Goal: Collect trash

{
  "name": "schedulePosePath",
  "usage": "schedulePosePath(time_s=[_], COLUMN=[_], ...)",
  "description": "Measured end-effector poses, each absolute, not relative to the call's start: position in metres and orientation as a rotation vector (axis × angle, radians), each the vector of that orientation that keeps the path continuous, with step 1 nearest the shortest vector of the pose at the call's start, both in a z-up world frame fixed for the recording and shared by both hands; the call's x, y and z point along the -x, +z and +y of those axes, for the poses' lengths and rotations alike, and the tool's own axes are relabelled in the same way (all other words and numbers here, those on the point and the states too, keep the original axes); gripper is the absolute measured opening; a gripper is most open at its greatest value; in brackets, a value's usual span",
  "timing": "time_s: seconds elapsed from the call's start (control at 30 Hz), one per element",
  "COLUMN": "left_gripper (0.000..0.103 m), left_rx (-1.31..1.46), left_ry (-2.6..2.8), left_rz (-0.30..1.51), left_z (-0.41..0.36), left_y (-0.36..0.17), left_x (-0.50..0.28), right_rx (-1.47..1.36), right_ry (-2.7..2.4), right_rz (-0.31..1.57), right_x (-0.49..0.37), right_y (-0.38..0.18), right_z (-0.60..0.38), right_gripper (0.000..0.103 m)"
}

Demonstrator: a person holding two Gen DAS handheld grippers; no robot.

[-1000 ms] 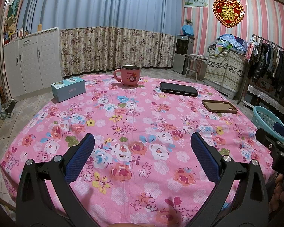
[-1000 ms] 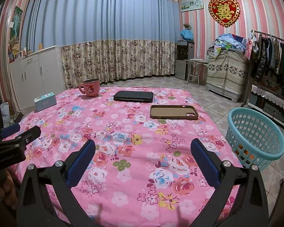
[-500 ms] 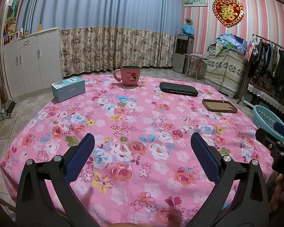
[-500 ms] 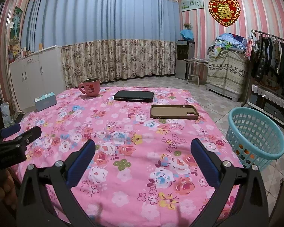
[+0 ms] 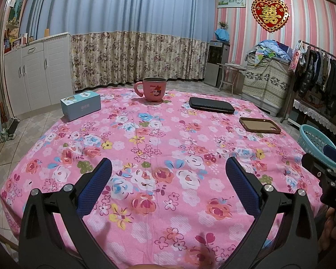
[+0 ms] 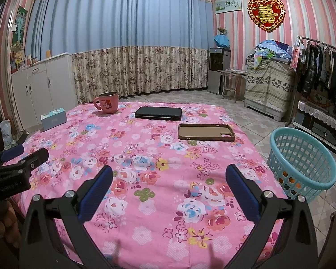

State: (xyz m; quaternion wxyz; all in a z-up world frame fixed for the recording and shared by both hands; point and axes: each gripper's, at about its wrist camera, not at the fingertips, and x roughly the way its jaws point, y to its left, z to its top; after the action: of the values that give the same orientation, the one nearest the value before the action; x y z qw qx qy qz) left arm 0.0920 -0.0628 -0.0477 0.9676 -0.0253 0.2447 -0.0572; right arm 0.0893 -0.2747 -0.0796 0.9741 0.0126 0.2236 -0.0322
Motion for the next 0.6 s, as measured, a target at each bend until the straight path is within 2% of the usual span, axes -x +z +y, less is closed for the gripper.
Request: schedulePosePath(time_s=[0.6], left_gripper=[0.098], left_rx=[0.051], left_ry=[-0.114], left_rz=[0.496], left_z=[-0.0611], left_y=[-0.0442], left_x=[-0.0919], right_rx=[-0.043], right_ry=[-0.062], right_rz=[0.449], right_x=[-0.0878], right_y=[-0.0802], right_z=[-0.2796], right_gripper=[0.098])
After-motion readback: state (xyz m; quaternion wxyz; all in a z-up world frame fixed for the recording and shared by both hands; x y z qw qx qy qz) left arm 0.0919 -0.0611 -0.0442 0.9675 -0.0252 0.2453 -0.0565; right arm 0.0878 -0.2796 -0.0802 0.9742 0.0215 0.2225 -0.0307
